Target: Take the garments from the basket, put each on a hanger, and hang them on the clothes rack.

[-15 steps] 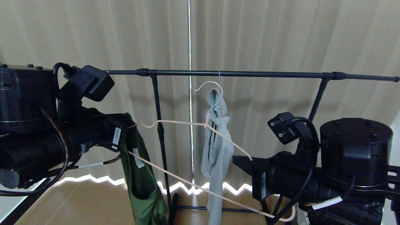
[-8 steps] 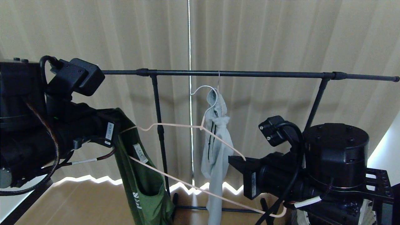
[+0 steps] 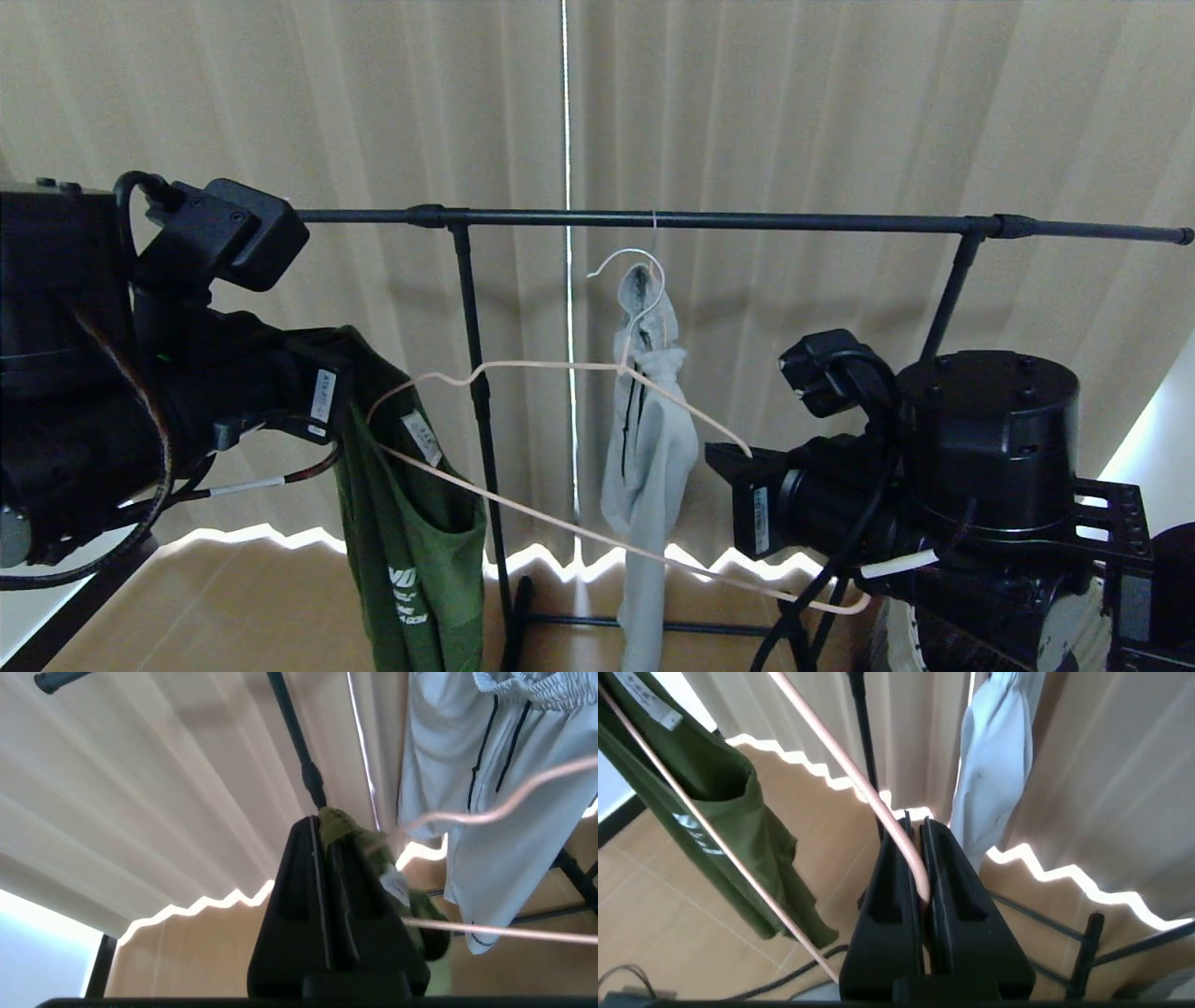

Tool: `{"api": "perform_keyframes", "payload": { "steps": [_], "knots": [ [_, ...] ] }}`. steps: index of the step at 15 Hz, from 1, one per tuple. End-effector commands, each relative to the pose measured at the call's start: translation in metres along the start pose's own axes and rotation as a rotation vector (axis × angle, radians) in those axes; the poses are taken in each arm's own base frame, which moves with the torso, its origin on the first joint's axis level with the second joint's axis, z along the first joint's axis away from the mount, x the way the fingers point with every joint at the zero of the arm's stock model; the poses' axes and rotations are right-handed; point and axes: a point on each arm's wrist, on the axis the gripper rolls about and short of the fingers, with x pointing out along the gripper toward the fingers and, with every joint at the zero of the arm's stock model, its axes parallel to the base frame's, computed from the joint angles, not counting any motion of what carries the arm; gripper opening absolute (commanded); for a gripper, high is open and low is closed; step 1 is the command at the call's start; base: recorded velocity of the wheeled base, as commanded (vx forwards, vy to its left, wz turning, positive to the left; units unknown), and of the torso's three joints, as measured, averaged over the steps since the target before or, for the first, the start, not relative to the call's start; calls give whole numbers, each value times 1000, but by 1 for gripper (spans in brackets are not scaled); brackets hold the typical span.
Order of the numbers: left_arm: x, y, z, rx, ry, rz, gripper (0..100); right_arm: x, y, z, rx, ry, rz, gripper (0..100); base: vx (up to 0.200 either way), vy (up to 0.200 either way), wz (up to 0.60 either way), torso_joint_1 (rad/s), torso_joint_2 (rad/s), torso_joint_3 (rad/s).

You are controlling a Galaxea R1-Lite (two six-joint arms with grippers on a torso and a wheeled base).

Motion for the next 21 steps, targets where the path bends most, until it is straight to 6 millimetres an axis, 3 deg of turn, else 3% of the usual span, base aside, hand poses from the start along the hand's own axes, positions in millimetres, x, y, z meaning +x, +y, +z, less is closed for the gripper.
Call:
{"api": "perform_keyframes", "payload": {
  "steps": [1,4,8,12,16,21],
  "knots": [
    [-2,-1,1,2,-5,-7,0,5,2,4,4,-9,2,0,0,0,0,0,0,0],
    [-9,-2,1,-4,-18,-16,0,21,8,7,1,-12,-32,0,0,0,0,0,0,0],
    [-17,8,-4,-10,-11,16,0,27,1,11,-2,-24,-74,0,0,0,0,0,0,0],
    [-19,-7,1,-25,-34,-56,0,42,12,19,4,-46,-59,0,0,0,0,0,0,0],
    [-17,-19,5,-60,-39,-104,0,52,35,17,-11,-49,-6,0,0,0,0,0,0,0],
    [-17,-31,13,-91,-64,-164,0,51,51,14,-19,-49,46,0,0,0,0,0,0,0]
  ]
}}
